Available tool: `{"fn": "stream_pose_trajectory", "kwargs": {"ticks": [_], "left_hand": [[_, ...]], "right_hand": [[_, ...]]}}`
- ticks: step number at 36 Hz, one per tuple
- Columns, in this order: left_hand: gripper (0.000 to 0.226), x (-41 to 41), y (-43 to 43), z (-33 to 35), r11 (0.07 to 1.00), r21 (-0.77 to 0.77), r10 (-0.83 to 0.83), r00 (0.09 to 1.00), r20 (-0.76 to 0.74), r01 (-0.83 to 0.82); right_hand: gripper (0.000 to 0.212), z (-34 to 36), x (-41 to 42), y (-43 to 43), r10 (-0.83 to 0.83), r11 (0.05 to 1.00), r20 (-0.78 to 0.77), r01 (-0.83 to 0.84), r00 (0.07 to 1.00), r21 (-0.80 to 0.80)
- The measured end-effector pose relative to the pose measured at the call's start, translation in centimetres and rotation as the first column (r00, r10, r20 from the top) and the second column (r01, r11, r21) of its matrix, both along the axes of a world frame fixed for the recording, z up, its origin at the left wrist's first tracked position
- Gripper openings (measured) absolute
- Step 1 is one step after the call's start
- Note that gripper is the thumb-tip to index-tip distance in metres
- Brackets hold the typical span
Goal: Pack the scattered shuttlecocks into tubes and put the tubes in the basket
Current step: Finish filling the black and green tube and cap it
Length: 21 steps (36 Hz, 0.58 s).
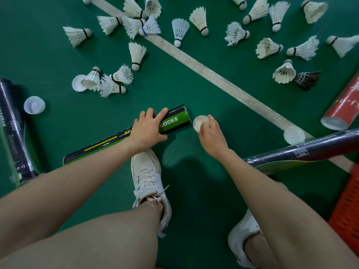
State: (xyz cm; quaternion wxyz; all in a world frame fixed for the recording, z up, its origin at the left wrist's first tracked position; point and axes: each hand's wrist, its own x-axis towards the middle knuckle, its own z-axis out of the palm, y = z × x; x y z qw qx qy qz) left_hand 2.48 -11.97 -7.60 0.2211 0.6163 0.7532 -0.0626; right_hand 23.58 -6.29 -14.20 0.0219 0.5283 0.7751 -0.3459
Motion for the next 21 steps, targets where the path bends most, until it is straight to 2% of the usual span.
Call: {"fn": "stream_pose_trajectory", "kwargs": {"ticks": [1, 2, 3, 5, 7, 11, 15, 18, 21], "left_hand": [[0.084, 0.0, 0.1, 0.0, 1.0, 0.003, 0.004, 1.0, 0.006, -0.004], [0.084, 0.1, 0.2, 0.1, 1.0, 0.005, 0.008, 1.0, 0.011, -0.008], [0.084, 0.1, 0.3, 0.2, 1.0, 0.009, 0.012, 1.0, 0.017, -0.012], [0.084, 0.3, 0.6, 0.4, 1.0, 0.02, 0.02, 0.999, 0.03, -0.02], [0.084, 0.4, 0.8, 0.8, 0.999, 0.04, 0.035, 0.998, 0.052, -0.037], [0.083, 0.7, 1.2, 1.6, 0.993, 0.096, 0.054, 0.993, 0.1, -0.064], [0.083, 0.7, 1.2, 2.7, 0.985, 0.16, 0.042, 0.992, 0.119, -0.061], [0.083, 1.1, 1.3, 3.8, 0.975, 0.217, 0.017, 0.992, 0.124, -0.044], [0.083, 1.8, 1.7, 5.0, 0.964, 0.262, -0.003, 0.987, 0.161, -0.039]], "right_hand": [[0.018, 0.6, -0.2, 0.4, -0.17, 0.984, -0.094, 0.164, 0.981, -0.073], [0.014, 1.3, -0.4, 0.8, -0.347, 0.932, -0.17, 0.318, 0.922, -0.176], [0.015, 2.1, -0.7, 1.3, -0.507, 0.852, -0.243, 0.439, 0.827, -0.285], [0.024, 4.0, -1.2, 2.1, -0.684, 0.725, -0.367, 0.527, 0.631, -0.444], [0.025, 5.8, -1.8, 2.4, -0.687, 0.722, -0.453, 0.46, 0.568, -0.517], [0.016, 7.8, -3.4, 2.2, -0.557, 0.812, -0.528, 0.285, 0.641, -0.51], [0.017, 9.5, -3.7, 2.6, -0.457, 0.876, -0.545, 0.249, 0.704, -0.413], [0.007, 10.8, -3.7, 2.8, -0.395, 0.907, -0.605, 0.191, 0.691, -0.374], [0.039, 12.2, -3.5, 2.9, -0.376, 0.921, -0.655, 0.186, 0.655, -0.343]]}}
